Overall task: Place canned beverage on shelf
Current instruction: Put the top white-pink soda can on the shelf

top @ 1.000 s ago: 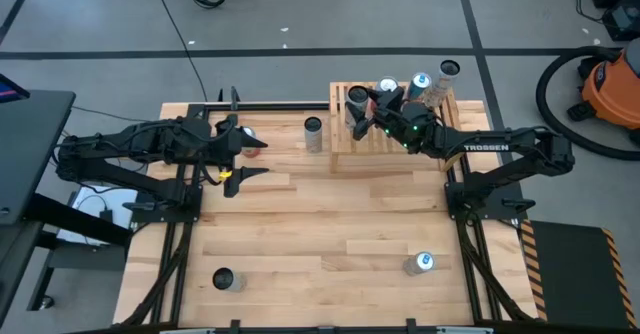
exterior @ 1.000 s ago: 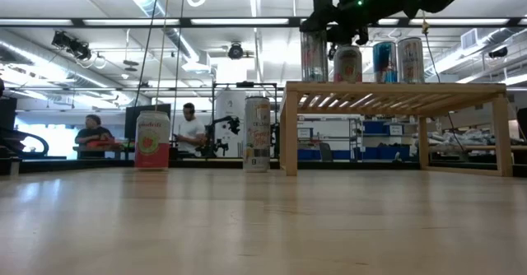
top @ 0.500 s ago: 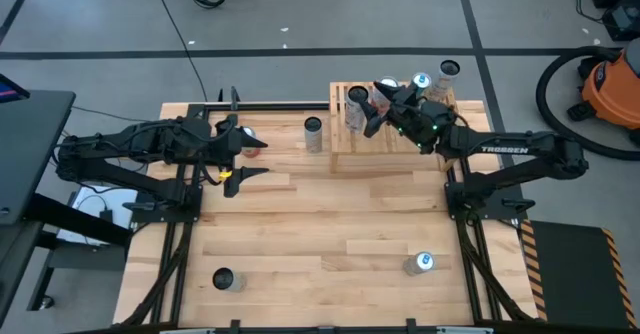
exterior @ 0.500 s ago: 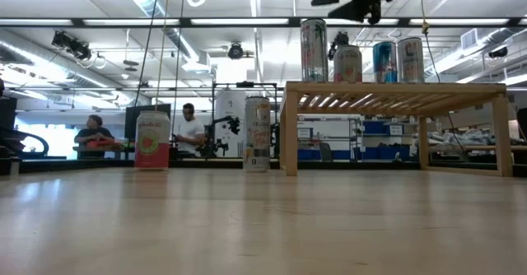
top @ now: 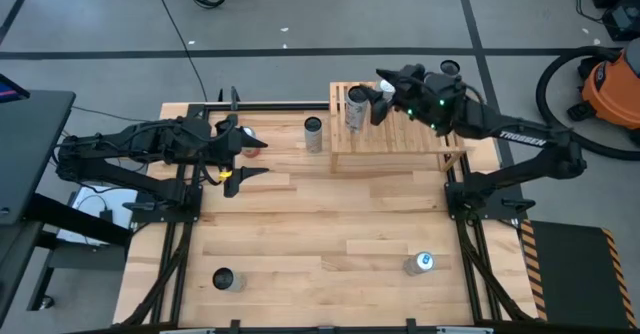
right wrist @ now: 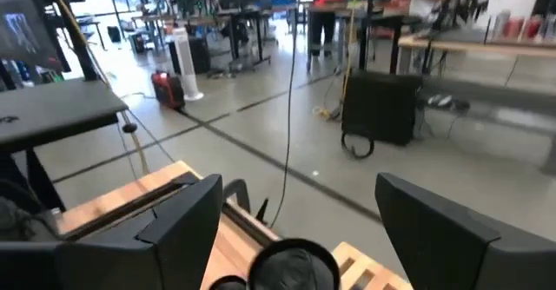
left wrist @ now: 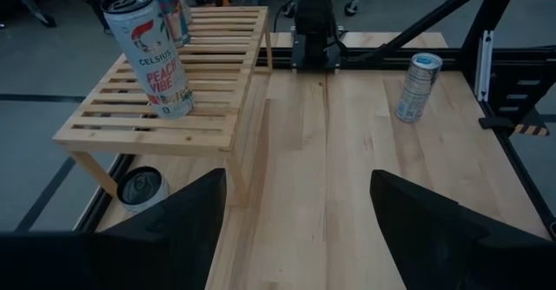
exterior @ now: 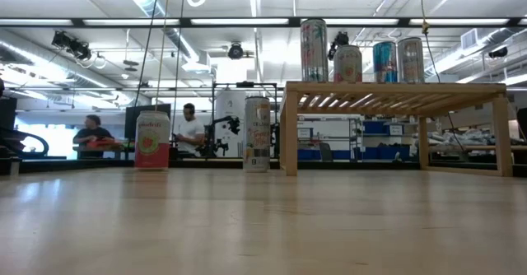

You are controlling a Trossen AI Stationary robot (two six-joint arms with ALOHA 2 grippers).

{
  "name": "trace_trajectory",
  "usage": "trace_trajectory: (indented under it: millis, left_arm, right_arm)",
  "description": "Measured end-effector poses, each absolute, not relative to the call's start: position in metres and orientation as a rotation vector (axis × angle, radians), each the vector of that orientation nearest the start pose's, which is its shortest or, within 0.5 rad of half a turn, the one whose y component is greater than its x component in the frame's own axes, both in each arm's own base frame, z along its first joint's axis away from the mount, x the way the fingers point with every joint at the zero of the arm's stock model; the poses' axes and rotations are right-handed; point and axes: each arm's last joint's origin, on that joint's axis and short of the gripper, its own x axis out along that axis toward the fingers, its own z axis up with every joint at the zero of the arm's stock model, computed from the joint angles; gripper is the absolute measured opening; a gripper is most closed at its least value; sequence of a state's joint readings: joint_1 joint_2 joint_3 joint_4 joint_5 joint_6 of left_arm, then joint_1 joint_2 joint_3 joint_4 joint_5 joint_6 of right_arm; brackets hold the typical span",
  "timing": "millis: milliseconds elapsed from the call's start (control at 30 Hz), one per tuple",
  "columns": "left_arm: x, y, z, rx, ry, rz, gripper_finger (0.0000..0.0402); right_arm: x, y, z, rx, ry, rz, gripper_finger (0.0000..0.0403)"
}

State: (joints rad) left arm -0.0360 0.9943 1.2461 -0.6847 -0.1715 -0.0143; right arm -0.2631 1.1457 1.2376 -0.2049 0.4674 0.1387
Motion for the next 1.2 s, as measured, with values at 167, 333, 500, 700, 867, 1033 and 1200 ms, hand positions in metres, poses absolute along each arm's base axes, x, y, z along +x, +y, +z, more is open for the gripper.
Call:
trace_trajectory:
  millis: [167,333,500,700,867,1033,1200]
  left_arm:
    - [0.186,-0.002,0.404,0.031,0.430,0.136,0.0286]
    - [0.186,-0.002,0.404,0.031,0.429,0.136,0.0286]
    - [0.186,-0.002,0.404,0.030,0.430,0.136,0.0286]
    - [0.186,-0.002,0.404,0.030,0.429,0.137,0.0286]
    - [0.186,-0.002,0.404,0.026,0.429,0.137,0.0286]
    - [0.186,-0.002,0.404,0.012,0.429,0.140,0.0286]
    - [0.186,-0.002,0.404,0.012,0.429,0.140,0.0286]
  right_arm:
    - [0.232,-0.082,0.432,0.169,0.131,-0.691,0.0312]
    - [0.242,-0.090,0.440,0.166,0.208,-0.706,0.0312]
    - [0.249,-0.099,0.442,0.156,0.302,-0.727,0.0312]
    - [0.260,-0.105,0.431,0.192,0.427,-0.689,0.0312]
    - [0.263,-0.106,0.426,0.199,0.463,-0.673,0.0312]
    - [0.262,-0.105,0.421,0.223,0.504,-0.682,0.0312]
    - [0.265,-0.107,0.417,0.225,0.529,-0.683,0.0312]
